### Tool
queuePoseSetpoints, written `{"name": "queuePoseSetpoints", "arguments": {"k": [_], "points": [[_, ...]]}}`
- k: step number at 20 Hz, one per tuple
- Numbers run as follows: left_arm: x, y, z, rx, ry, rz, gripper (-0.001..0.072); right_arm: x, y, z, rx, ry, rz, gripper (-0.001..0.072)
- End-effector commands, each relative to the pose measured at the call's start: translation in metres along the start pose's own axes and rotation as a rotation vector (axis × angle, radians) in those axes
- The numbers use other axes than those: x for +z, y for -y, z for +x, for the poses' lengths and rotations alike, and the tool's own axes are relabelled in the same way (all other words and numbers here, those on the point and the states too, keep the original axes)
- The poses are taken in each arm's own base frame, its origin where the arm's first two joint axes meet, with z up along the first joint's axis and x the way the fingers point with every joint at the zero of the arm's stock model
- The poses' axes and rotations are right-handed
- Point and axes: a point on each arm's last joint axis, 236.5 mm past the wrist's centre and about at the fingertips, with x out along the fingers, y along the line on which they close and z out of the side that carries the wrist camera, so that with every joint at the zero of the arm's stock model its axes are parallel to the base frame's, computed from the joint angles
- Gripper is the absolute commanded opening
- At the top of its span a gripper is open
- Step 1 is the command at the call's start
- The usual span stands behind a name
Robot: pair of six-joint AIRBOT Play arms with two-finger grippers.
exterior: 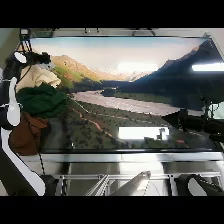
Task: Fold the shirts.
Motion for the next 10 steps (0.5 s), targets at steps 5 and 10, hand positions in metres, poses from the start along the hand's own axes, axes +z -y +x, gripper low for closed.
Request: {"name": "queuePoseSetpoints", "arguments": {"k": [5,10], "points": [[-0.074,-0.034,0.038,0.055,-0.109,-0.028,0.0461,0.000,0.000,0.000,0.000,-0.002,-0.001,0.0012],[-0.095,-0.048,0.049,0.070,-0.129,-0.051,0.0462,0.000,0.000,0.000,0.000,-0.001,-0.001,0.0013]]}}
